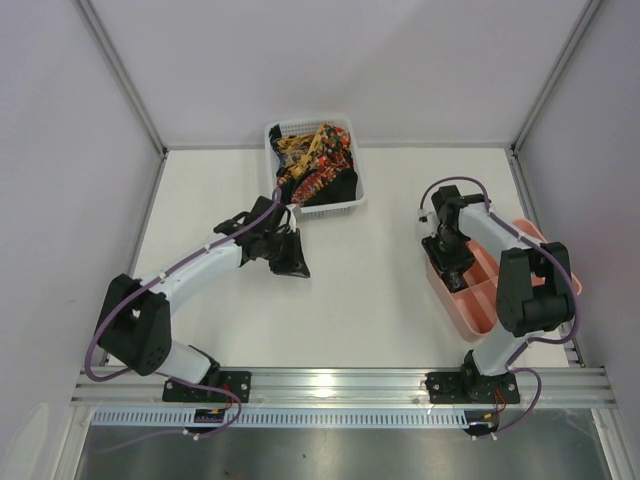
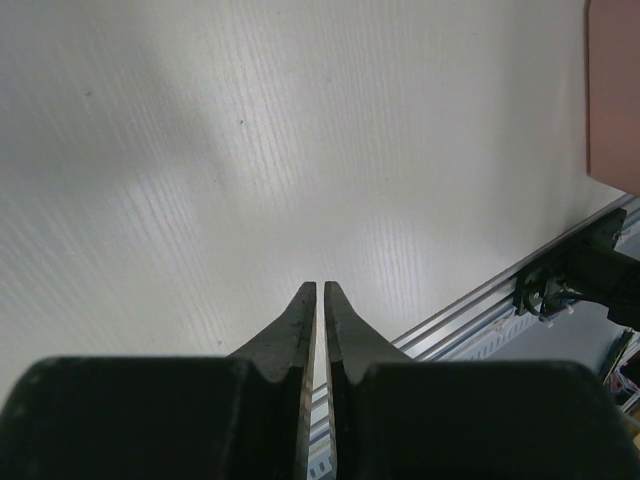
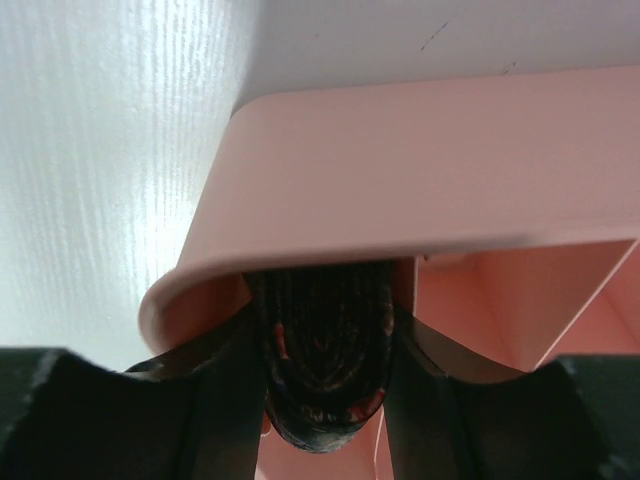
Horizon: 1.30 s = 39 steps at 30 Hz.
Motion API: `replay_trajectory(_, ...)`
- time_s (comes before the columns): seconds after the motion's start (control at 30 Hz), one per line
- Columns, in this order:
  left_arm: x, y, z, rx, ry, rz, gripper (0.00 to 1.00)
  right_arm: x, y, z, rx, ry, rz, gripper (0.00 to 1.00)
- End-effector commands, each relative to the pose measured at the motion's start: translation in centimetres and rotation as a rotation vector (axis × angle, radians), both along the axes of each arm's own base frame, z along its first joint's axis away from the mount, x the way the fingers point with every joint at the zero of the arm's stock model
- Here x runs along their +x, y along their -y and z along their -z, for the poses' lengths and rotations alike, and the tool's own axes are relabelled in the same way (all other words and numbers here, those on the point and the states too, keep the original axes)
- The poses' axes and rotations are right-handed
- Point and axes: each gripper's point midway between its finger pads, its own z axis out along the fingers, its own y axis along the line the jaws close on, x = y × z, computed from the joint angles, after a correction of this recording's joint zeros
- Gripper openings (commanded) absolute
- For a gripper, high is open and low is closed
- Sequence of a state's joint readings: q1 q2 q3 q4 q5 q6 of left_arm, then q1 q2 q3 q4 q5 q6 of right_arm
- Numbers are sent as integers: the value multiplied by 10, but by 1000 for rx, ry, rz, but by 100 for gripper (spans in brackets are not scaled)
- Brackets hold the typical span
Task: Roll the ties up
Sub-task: Place the rolled tie into the container
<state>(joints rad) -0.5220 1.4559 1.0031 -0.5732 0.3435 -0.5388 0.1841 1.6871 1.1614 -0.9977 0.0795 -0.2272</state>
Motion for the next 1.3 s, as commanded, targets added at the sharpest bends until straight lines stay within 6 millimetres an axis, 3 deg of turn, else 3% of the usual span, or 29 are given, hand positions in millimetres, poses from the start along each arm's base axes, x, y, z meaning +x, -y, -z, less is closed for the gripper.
replay_trajectory(0.0, 12, 1, -11, 0, 44, 6, 11, 19, -10, -15, 58, 115, 12, 51)
replay_trajectory(0.77, 14, 2, -14, 1, 43, 0, 11, 10, -5, -14, 49, 110, 16, 76)
replay_trajectory(0.8, 13, 2, -14, 1, 41, 1, 11, 9, -4, -12, 48, 105, 19, 85)
replay_trajectory(0.83, 13, 2, -15, 1, 43, 2, 11, 8, -4, -12, 45, 107, 17, 86)
replay_trajectory(1.27, 16, 3, -16, -5, 46, -4, 11, 9, -5, -35, 72, 172, 27, 88)
